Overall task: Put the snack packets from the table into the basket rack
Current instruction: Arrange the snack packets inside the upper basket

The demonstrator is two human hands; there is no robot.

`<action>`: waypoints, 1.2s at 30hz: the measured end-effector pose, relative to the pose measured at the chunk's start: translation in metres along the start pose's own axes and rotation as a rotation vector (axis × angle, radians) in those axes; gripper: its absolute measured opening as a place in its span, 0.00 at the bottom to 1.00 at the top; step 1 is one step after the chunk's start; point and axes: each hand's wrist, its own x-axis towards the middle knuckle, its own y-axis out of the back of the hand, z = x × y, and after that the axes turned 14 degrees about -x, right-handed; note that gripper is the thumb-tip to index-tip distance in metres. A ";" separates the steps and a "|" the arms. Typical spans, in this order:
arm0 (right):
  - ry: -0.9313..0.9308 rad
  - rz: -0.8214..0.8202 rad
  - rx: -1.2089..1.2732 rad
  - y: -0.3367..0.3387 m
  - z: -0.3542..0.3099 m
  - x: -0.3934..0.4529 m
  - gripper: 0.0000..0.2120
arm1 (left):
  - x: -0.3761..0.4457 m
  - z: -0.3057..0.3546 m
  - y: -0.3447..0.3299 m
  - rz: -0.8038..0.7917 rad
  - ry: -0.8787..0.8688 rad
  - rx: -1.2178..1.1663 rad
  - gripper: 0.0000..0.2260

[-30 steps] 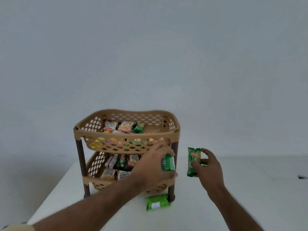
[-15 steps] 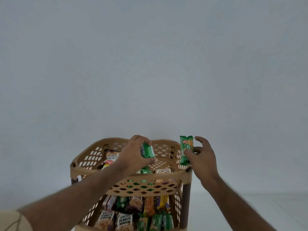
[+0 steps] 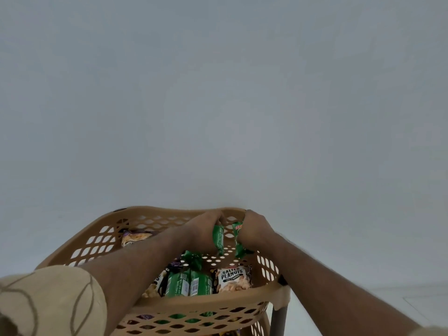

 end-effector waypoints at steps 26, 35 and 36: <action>0.102 0.046 0.116 0.027 0.003 -0.019 0.14 | -0.044 0.010 0.017 -0.013 0.083 0.121 0.44; 0.144 0.304 0.398 0.070 0.012 -0.106 0.12 | -0.133 0.045 0.052 0.266 -0.091 -0.041 0.32; 0.144 0.338 0.419 0.073 0.012 -0.116 0.10 | -0.143 0.050 0.052 0.314 -0.130 -0.036 0.30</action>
